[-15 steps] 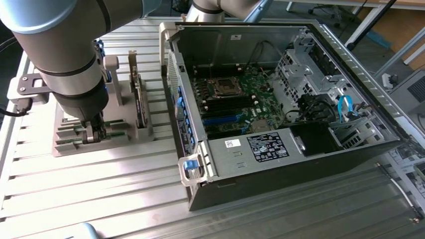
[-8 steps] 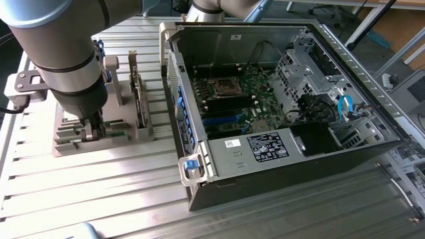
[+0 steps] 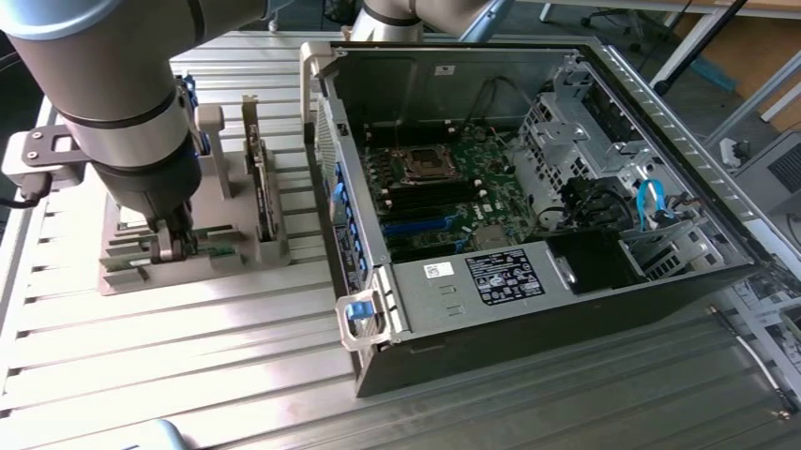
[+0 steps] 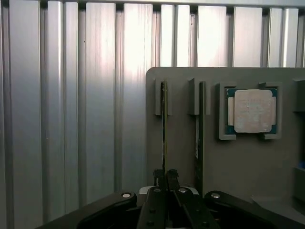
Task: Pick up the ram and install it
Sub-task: 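Pick up the ram and move it above insertion slot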
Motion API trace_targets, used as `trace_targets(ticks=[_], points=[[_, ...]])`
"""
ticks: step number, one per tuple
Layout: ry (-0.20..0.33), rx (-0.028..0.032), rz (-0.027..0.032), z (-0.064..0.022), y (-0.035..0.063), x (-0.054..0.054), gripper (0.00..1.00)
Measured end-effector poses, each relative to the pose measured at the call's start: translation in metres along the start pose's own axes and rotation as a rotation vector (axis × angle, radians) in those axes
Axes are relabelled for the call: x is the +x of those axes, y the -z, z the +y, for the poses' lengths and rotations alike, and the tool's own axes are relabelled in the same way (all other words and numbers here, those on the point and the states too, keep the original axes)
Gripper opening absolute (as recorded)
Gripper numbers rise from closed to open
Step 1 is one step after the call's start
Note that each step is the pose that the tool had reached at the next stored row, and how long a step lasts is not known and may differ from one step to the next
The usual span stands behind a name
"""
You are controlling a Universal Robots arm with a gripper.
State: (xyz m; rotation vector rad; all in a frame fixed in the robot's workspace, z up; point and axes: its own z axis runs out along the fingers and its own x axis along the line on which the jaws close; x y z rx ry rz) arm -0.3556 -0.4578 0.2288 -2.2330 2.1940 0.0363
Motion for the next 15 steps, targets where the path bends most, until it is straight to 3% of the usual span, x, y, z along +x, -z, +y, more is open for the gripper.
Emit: trace_targets(ticks=[15], points=[[0.0,-0.0003,-0.0001,0.0001,0.0158,0.0,0.12]])
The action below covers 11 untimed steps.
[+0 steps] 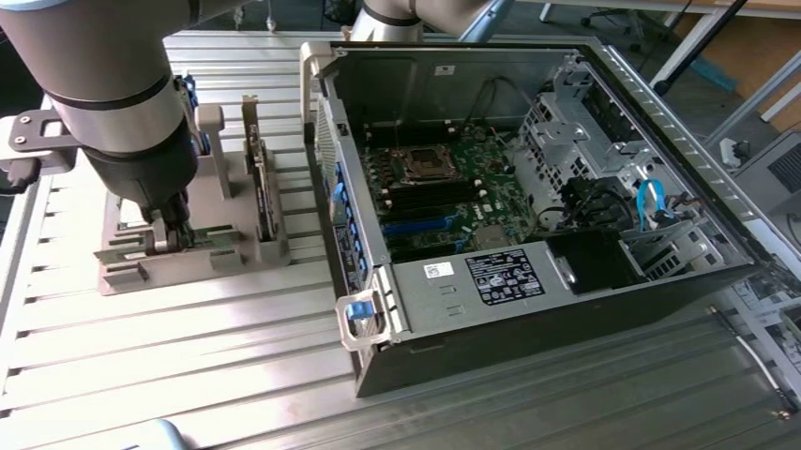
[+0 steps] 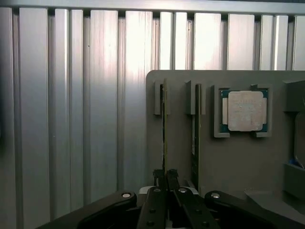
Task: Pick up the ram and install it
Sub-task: 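Pick up the ram and move it above insertion slot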
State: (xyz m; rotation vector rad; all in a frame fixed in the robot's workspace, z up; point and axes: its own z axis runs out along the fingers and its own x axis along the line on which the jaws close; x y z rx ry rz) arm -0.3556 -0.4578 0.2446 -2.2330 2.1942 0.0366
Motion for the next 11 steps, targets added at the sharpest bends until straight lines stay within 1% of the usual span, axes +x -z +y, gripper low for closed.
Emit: trace_targets(ticks=[11], points=[[0.0,-0.0002,0.0,0.0001,0.013,0.0,0.12]])
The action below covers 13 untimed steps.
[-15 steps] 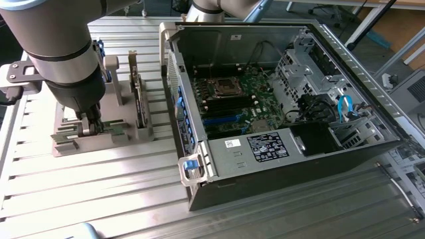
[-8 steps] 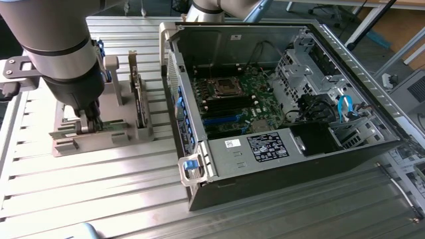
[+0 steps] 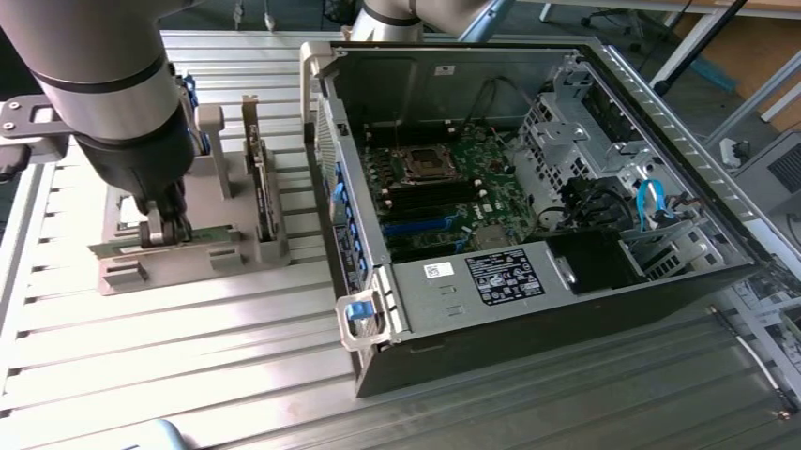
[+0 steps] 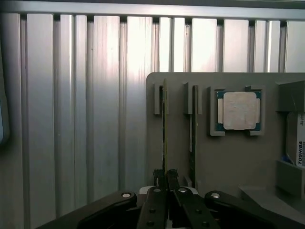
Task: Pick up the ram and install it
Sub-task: 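Pick up the ram and move it above insertion slot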
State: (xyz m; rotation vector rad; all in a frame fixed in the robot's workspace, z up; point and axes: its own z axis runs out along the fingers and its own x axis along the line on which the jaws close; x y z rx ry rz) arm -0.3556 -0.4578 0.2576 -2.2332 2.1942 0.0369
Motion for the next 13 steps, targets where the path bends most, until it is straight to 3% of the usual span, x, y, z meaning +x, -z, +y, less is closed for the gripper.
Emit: trace_targets(ticks=[13], points=[[0.0,-0.0004,0.0001,0.0001,0.0151,0.0,0.12]])
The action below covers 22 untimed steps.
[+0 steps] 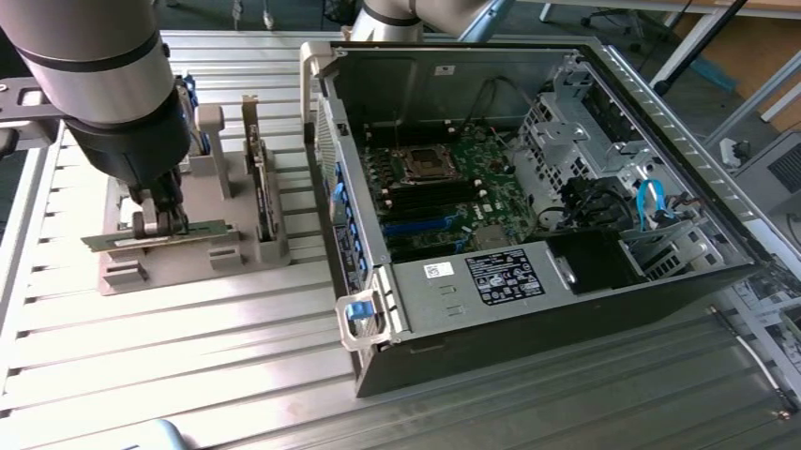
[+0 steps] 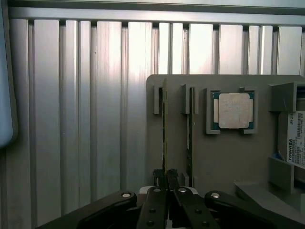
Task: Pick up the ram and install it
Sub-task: 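Pick up the ram and move it above insertion slot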
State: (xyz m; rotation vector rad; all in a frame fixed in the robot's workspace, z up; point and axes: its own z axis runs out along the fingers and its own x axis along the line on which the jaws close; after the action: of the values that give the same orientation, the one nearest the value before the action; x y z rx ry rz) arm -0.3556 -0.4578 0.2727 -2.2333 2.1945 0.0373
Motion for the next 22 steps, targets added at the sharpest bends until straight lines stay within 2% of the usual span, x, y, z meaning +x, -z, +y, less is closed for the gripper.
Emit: trace_targets(ticks=[22], points=[[0.0,-0.0002,0.0,0.0003,0.0268,-0.001,0.12]])
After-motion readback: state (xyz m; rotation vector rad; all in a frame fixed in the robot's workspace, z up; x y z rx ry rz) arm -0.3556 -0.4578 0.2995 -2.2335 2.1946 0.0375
